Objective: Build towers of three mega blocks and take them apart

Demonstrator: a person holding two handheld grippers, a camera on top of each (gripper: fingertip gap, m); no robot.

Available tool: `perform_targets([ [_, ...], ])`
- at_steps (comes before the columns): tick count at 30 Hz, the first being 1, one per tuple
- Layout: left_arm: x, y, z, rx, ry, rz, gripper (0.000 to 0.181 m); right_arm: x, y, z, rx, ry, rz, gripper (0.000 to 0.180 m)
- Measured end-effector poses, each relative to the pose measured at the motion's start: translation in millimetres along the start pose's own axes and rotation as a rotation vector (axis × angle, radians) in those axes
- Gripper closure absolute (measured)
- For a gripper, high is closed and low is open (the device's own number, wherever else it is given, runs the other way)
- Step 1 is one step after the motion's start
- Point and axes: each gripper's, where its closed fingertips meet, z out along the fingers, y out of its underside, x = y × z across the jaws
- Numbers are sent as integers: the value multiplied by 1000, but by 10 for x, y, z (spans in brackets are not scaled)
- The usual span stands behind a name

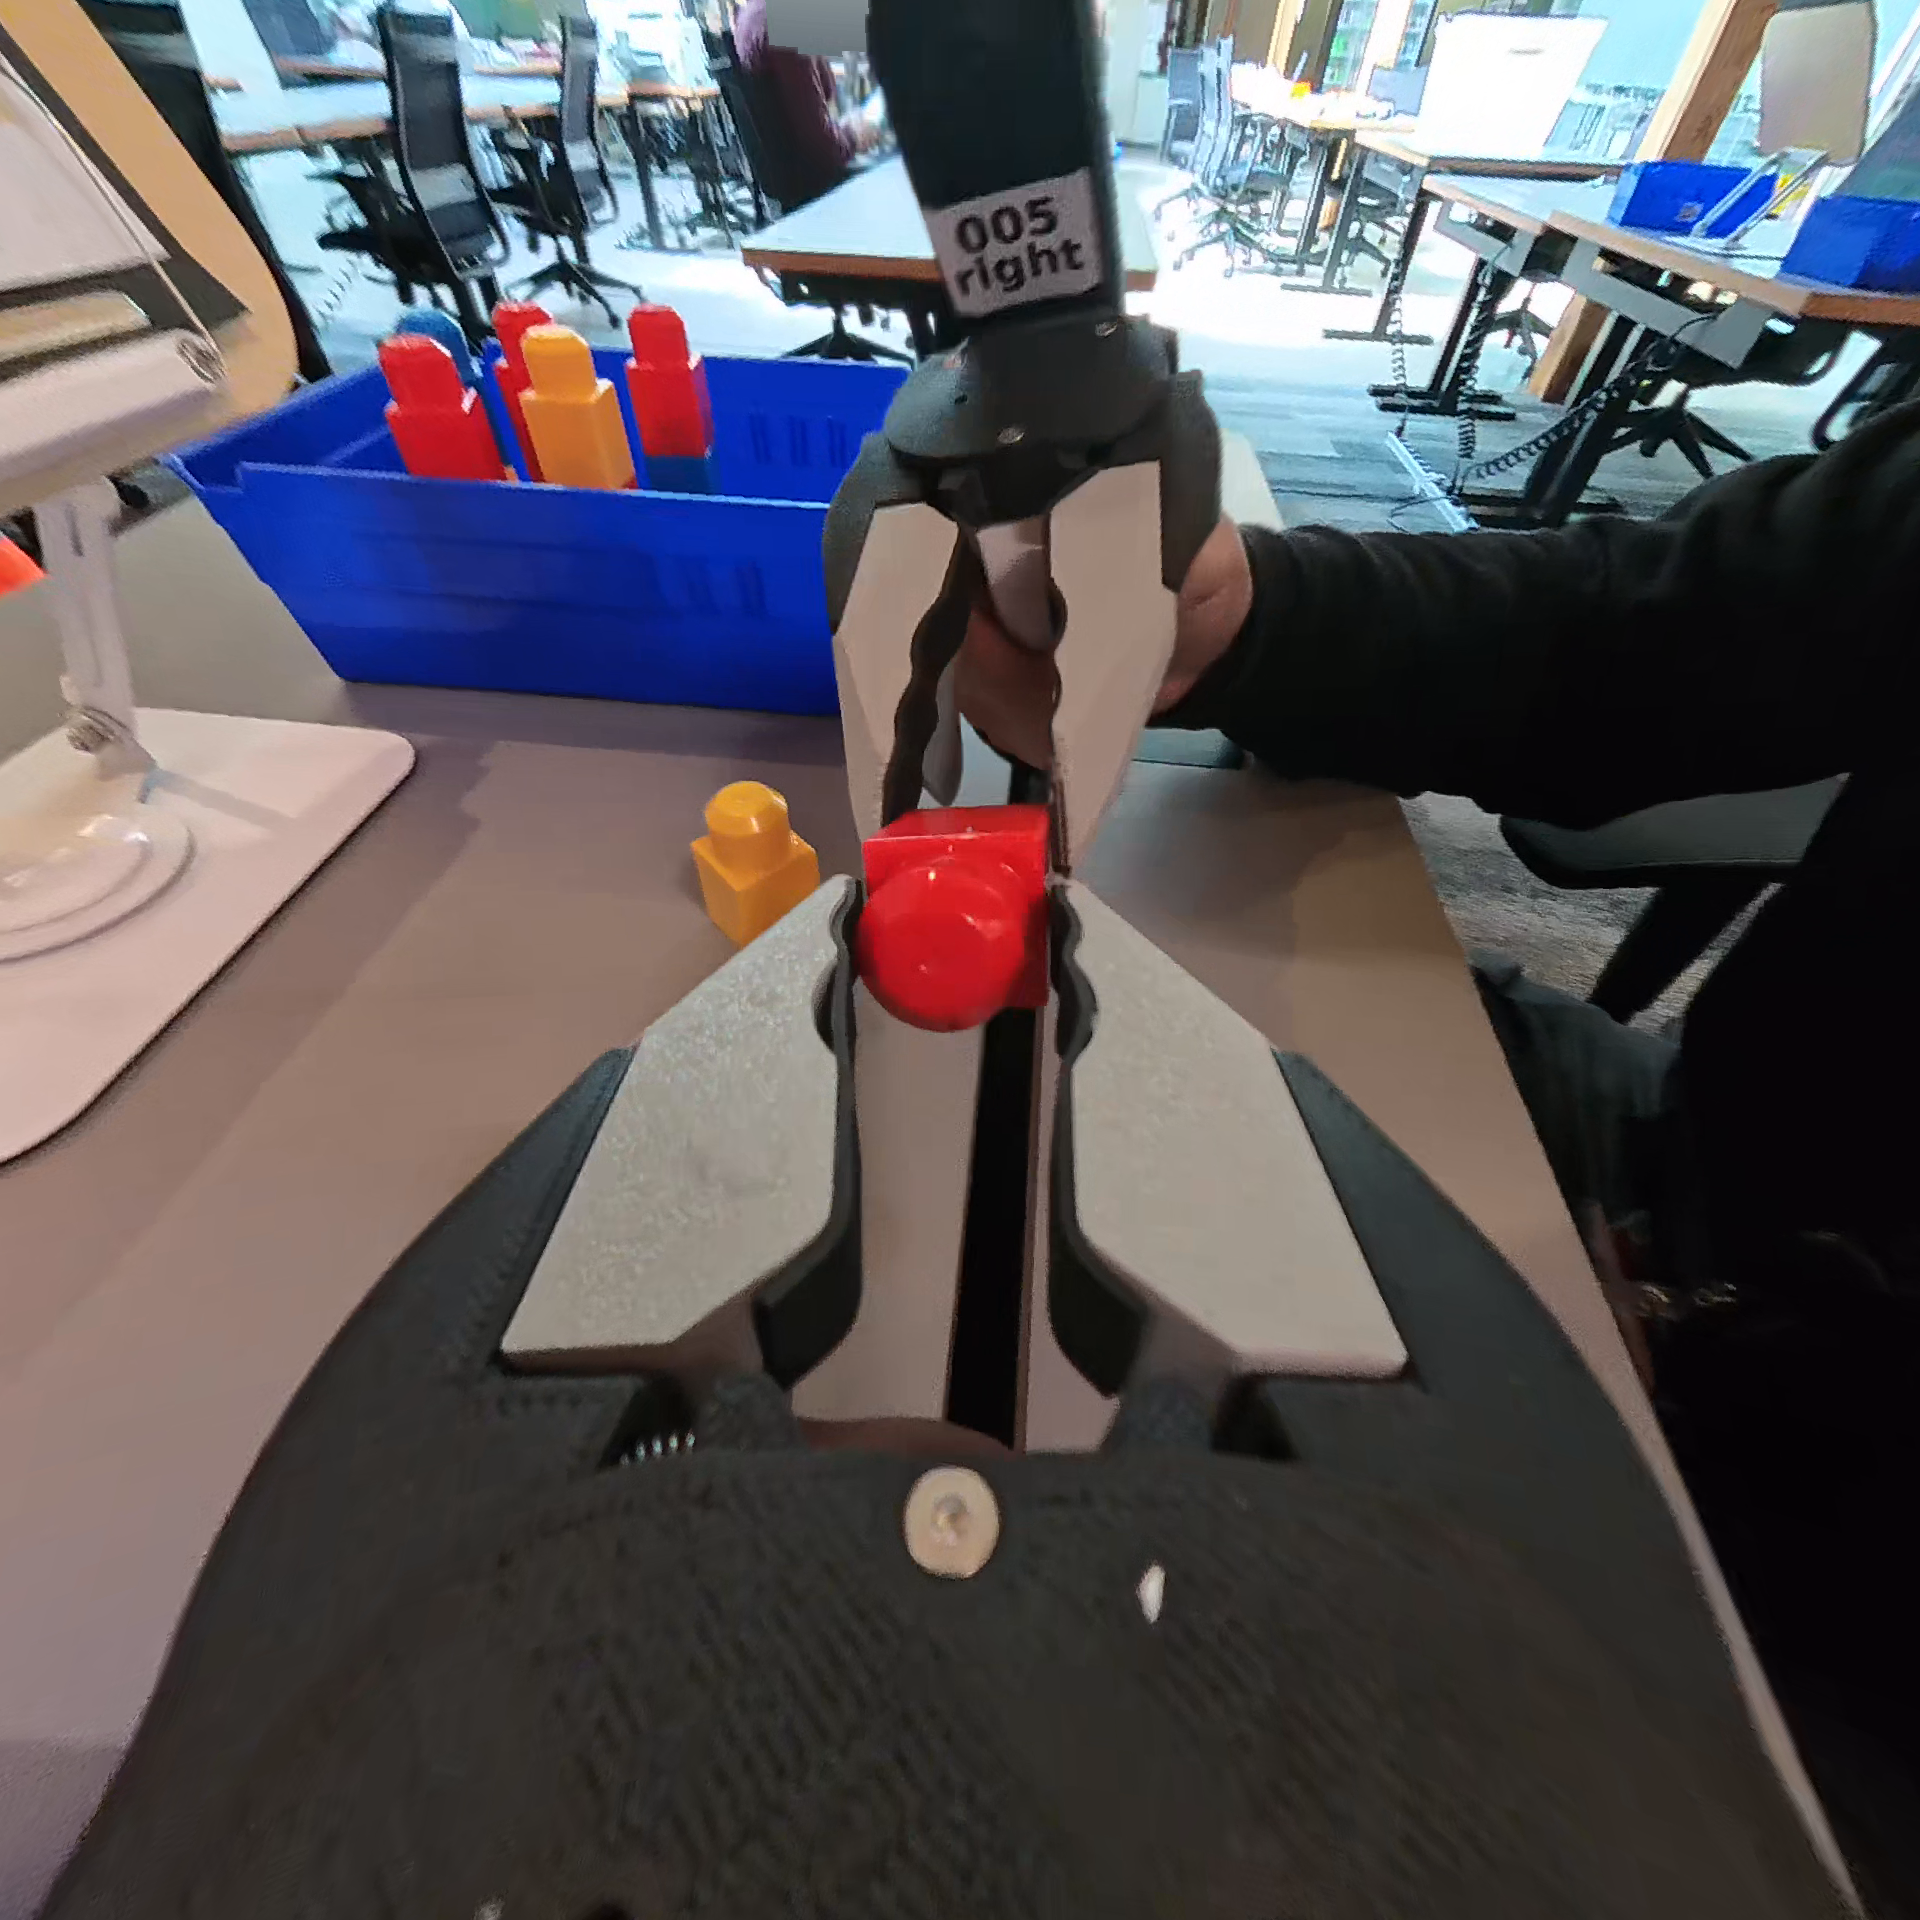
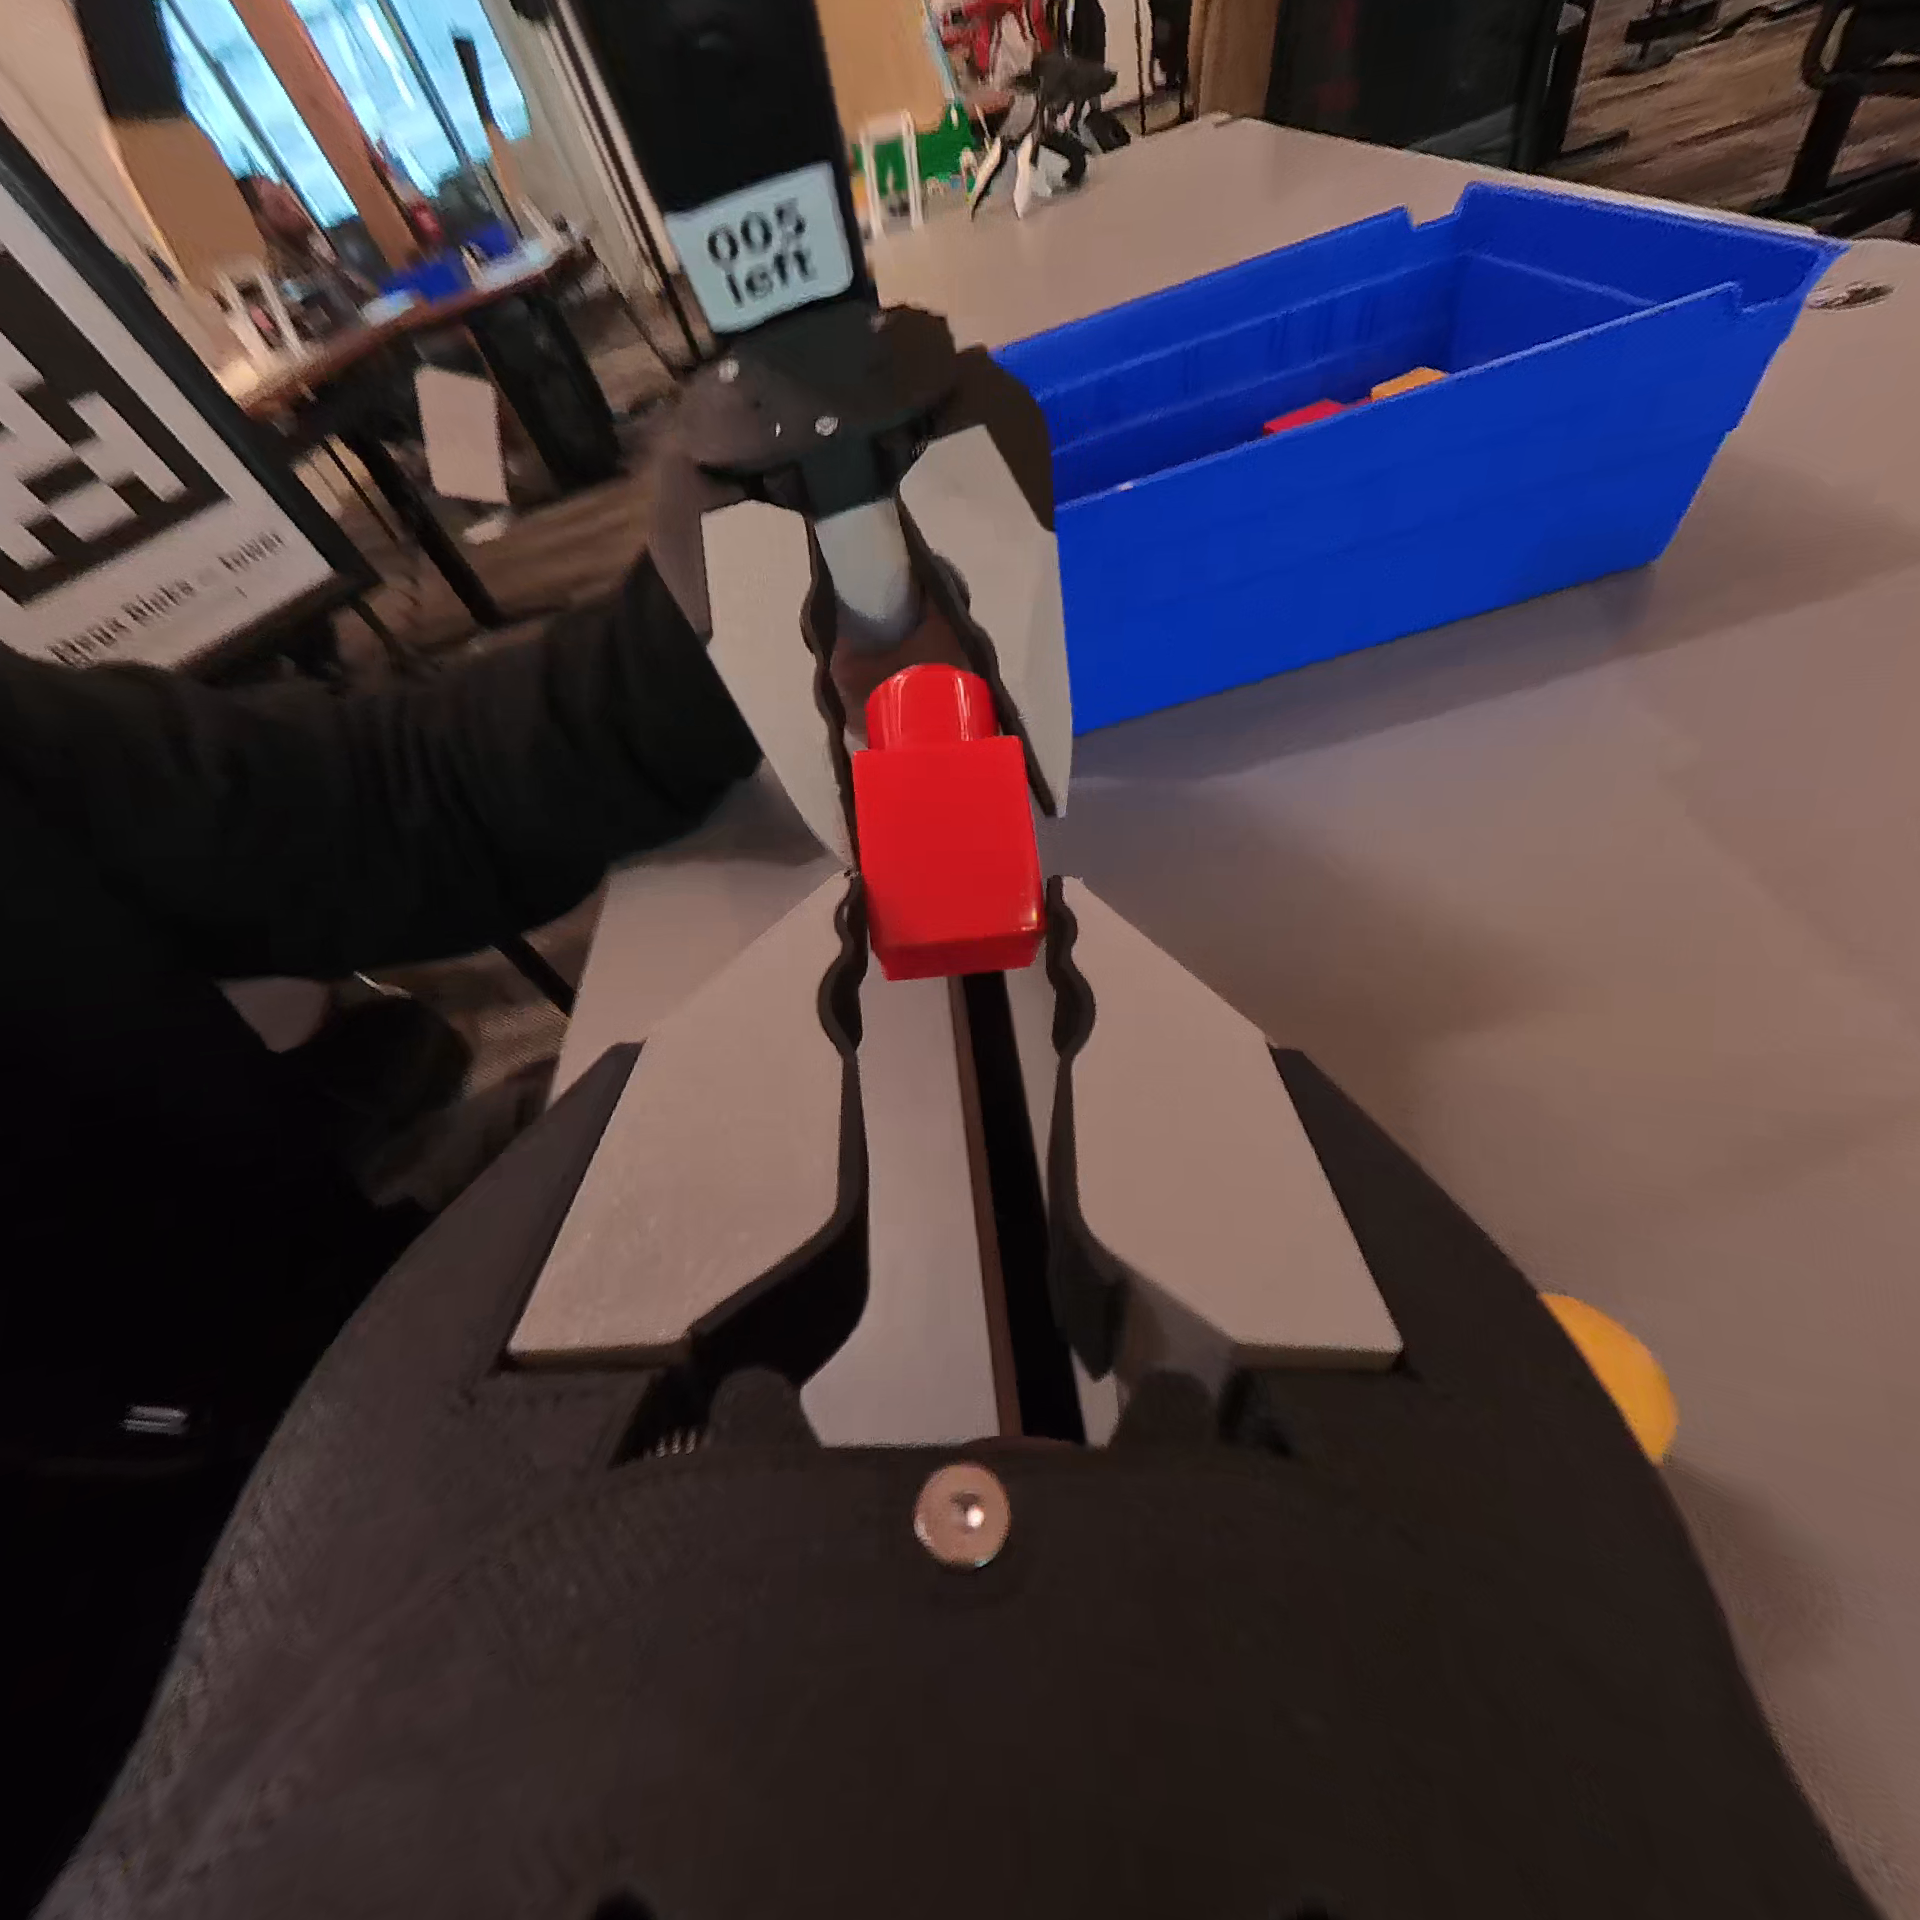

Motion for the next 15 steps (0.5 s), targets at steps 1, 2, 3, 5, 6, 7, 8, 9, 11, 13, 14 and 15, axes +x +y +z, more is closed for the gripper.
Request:
perform_targets([
  [1, -10, -12, -3, 9, -11, 10, 145, 5, -31, -17, 28, -17, 33, 148],
  [2, -19, -31, -7, 22, -18, 16, 144, 10, -60, -33, 54, -35, 67, 148],
  [3, -28, -65, -14, 45, -24, 18, 143, 8, -85, -46, 78, -58, 101, 148],
  [5, 1, -129, -36, 90, -2, 7, 143, -22, -130, -58, 121, -115, 159, 149],
  [6, 15, -155, -49, 107, 10, -1, 143, -36, -147, -59, 136, -134, 177, 149],
  [7, 24, -180, -60, 122, 19, -8, 143, -49, -162, -59, 149, -146, 185, 148],
  [8, 39, -200, -69, 135, 31, -15, 143, -64, -177, -59, 158, -155, 185, 148],
  [9, 55, -212, -75, 142, 43, -20, 144, -75, -184, -61, 161, -160, 184, 148],
  [11, 54, -210, -75, 139, 39, -19, 143, -71, -195, -68, 164, -149, 177, 148],
  [13, 49, -195, -72, 132, 35, -15, 143, -58, -213, -85, 173, -137, 173, 149],
  [14, 39, -185, -67, 128, 31, -19, 143, -45, -222, -94, 178, -128, 174, 149],
  [15, 28, -172, -60, 122, 28, -23, 142, -32, -232, -103, 186, -121, 174, 149],
])
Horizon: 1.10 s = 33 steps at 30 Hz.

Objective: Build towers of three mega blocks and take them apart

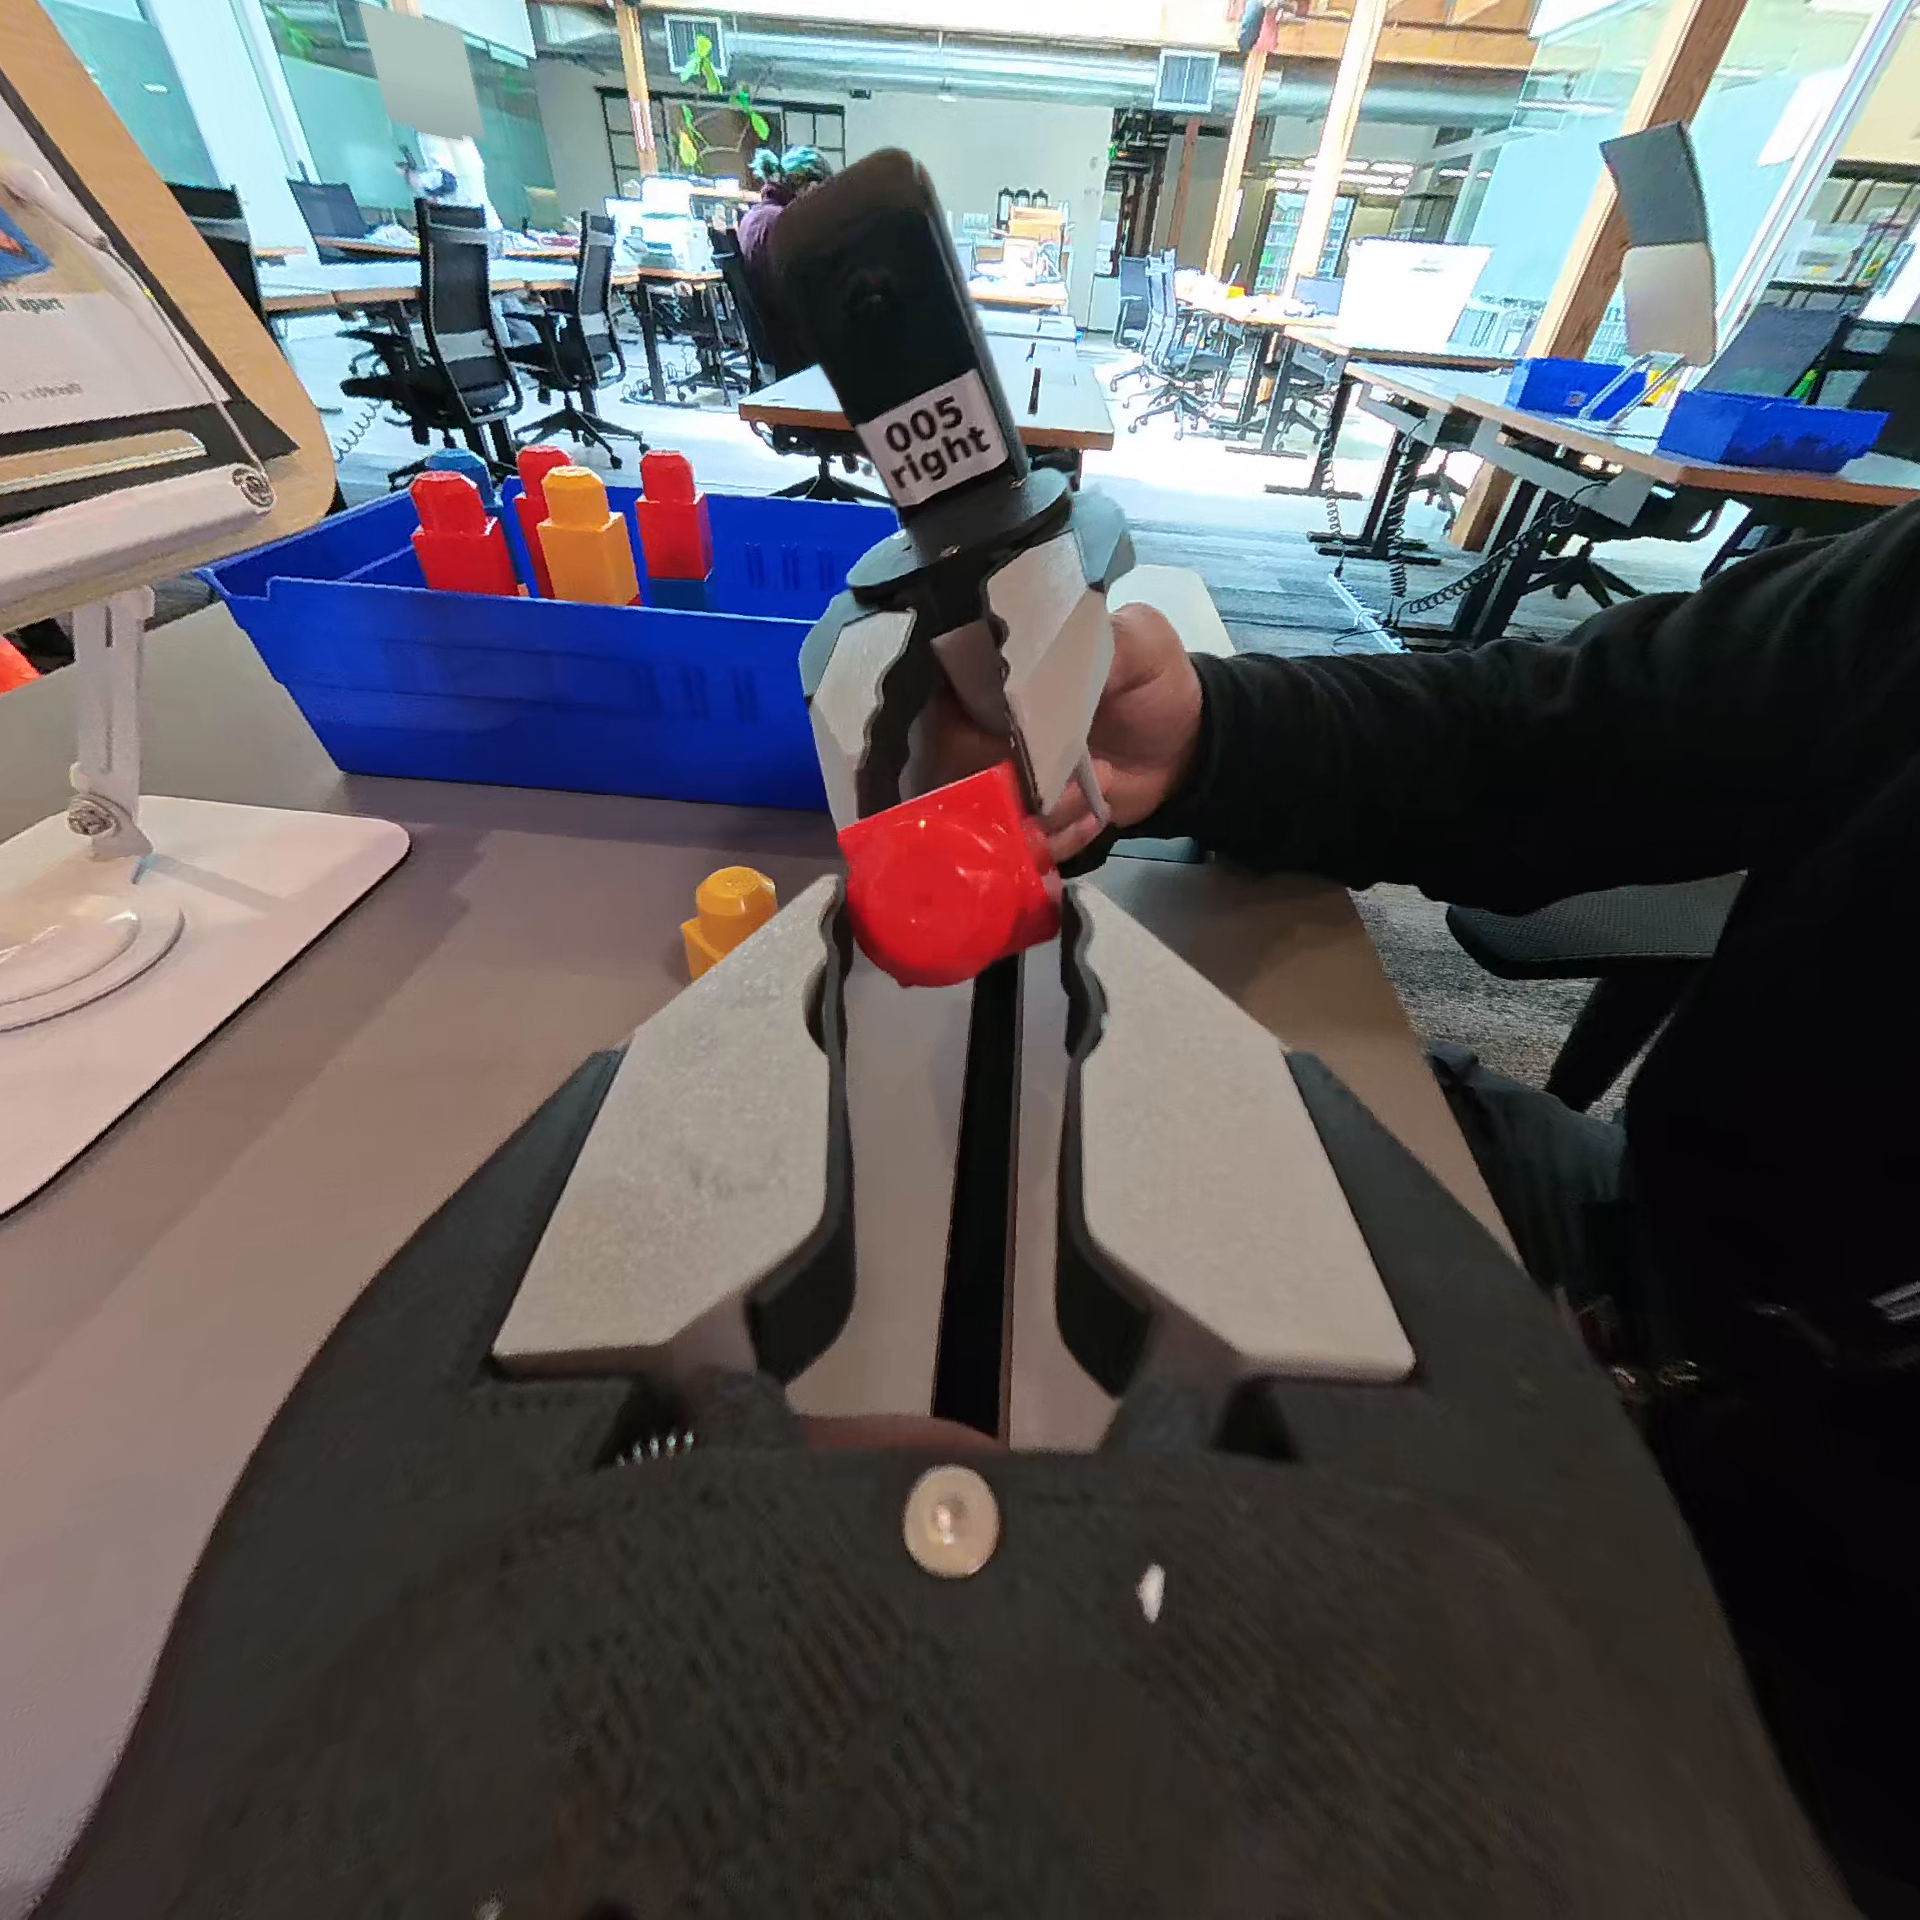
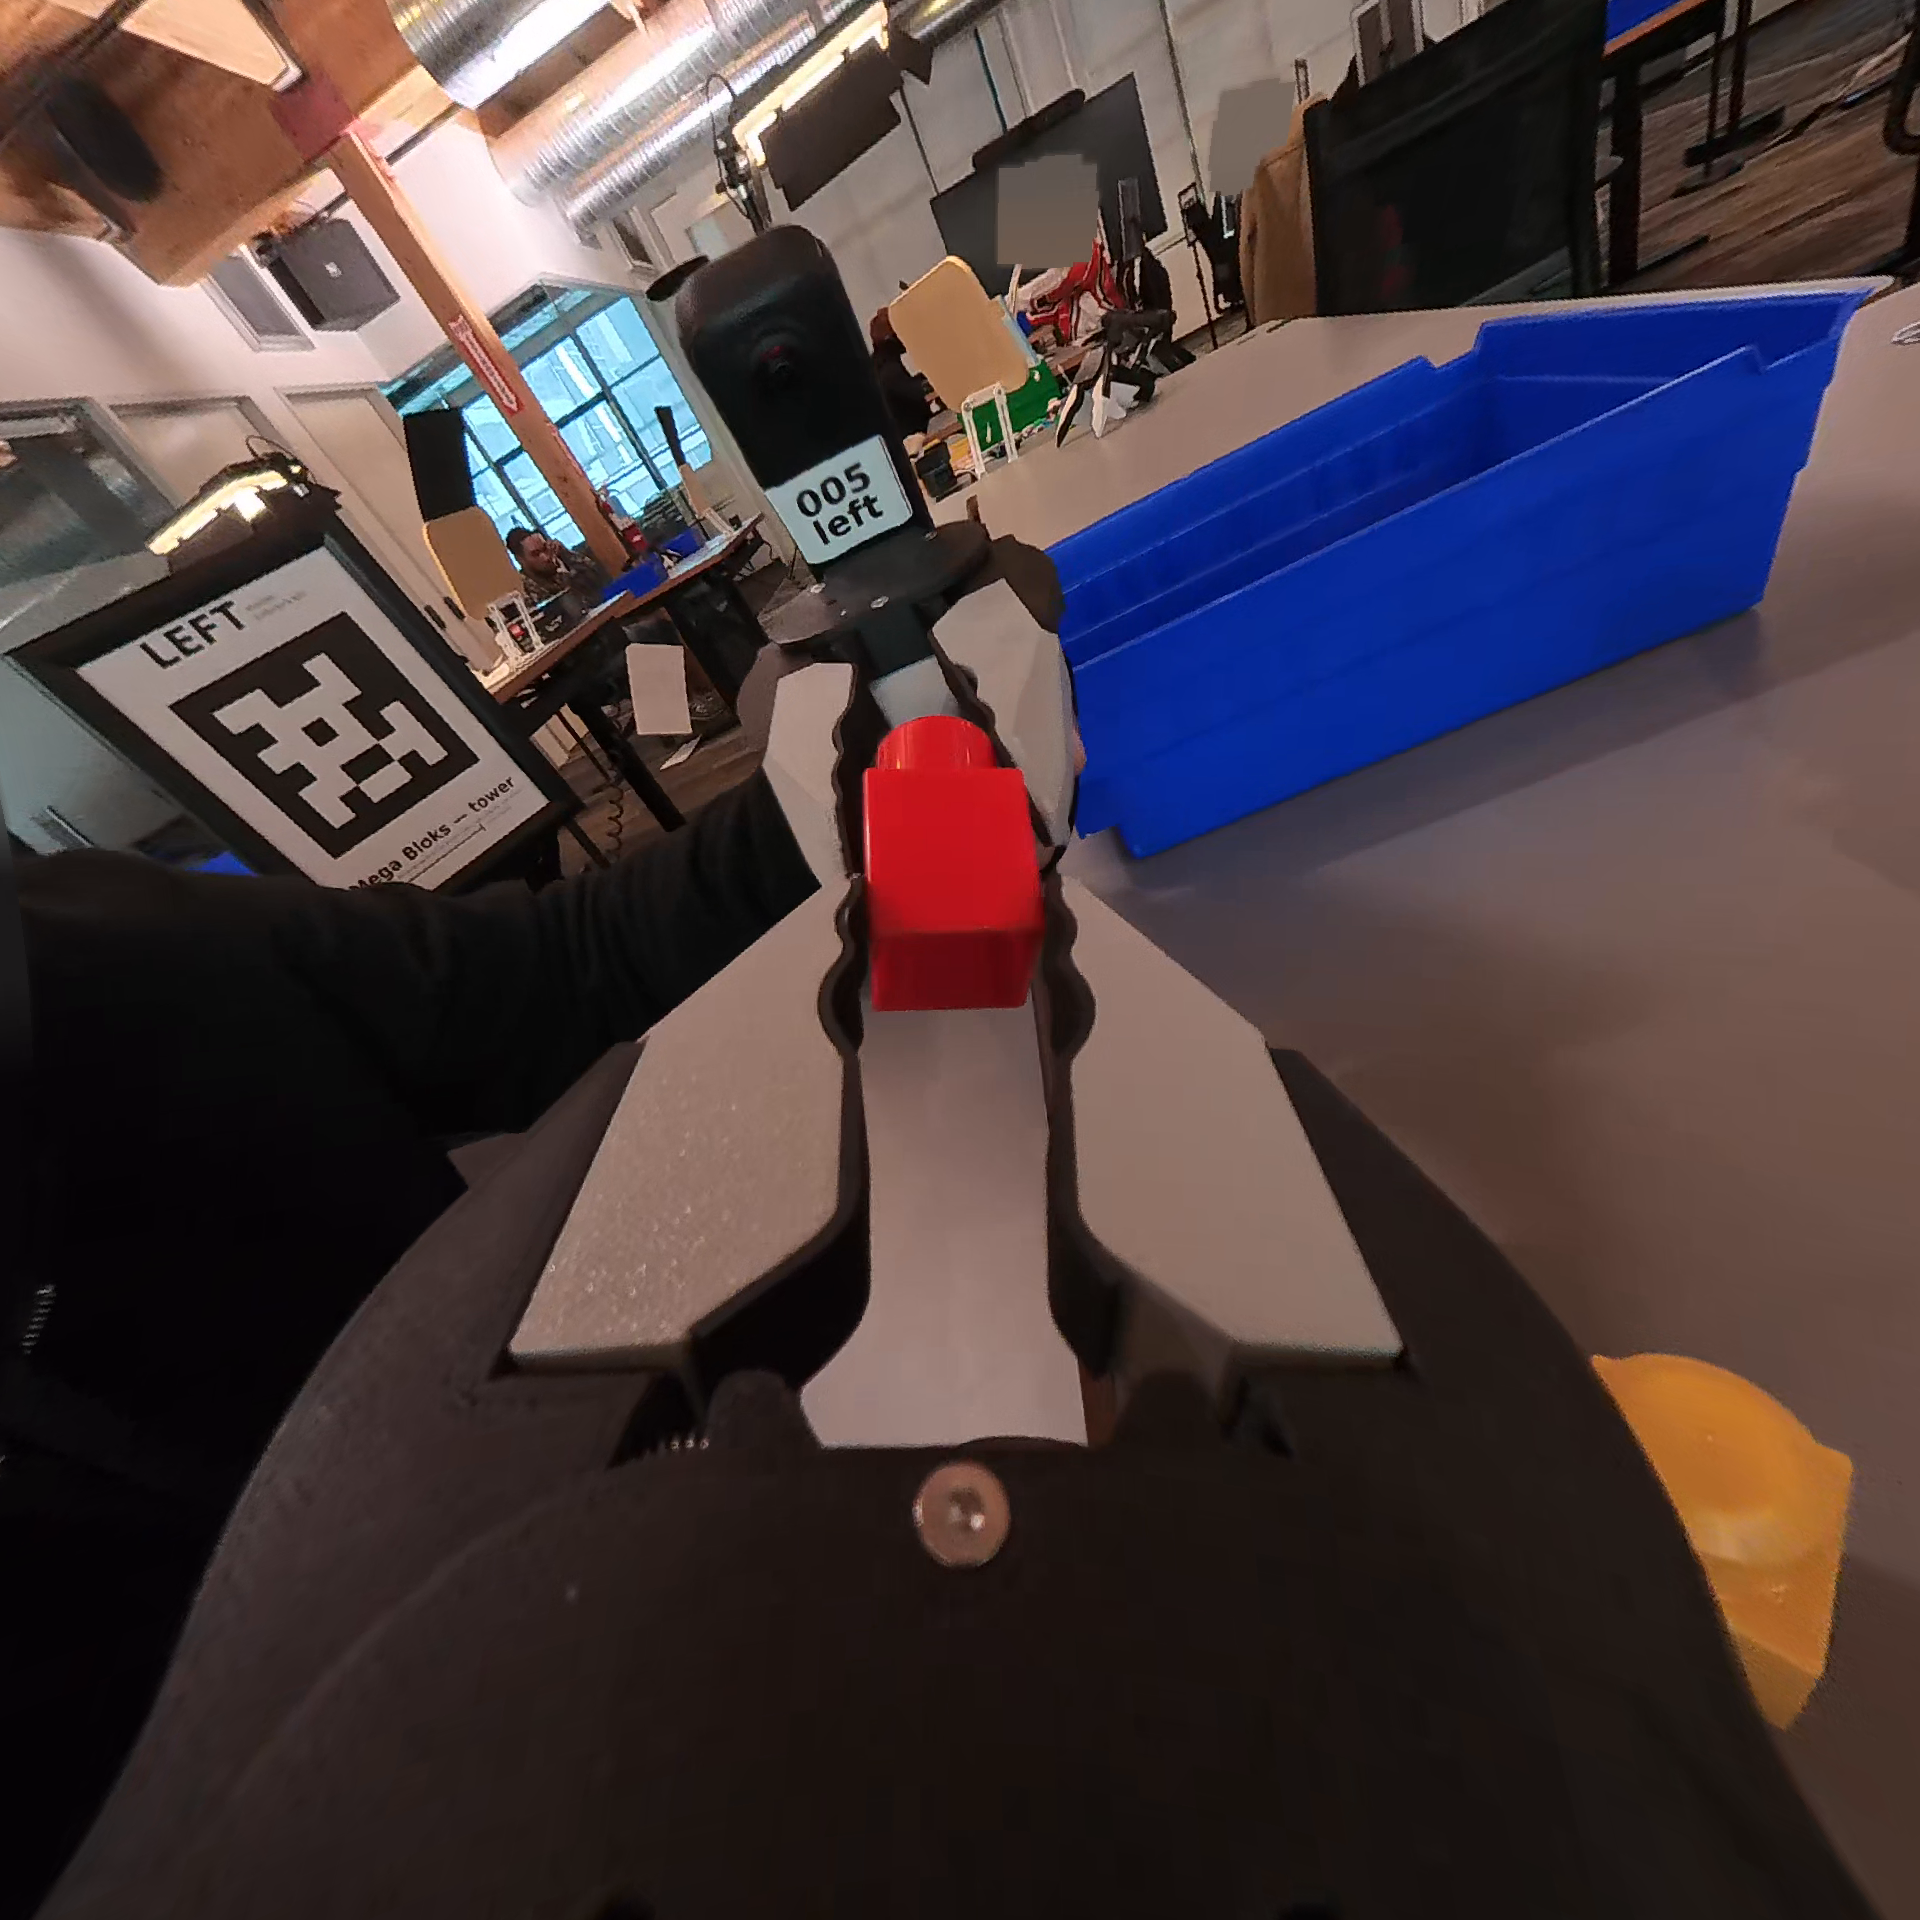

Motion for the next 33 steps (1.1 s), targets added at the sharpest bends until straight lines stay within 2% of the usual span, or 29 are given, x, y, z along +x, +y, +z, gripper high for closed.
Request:
perform_targets([
  [10, 36, -41, 2, 10, 26, -10, 144, -36, -6, -13, 6, -43, 24, 149],
  [20, 69, -28, 28, 26, 66, -51, 146, -42, 78, -40, -61, -65, -9, 149],
  [27, 70, 5, 45, 6, 61, -42, 146, -19, 166, -45, -127, -35, -66, 148],
  [33, 40, 28, 45, 3, 55, -52, 149, 76, 345, 24, -233, 59, -160, 147],
])
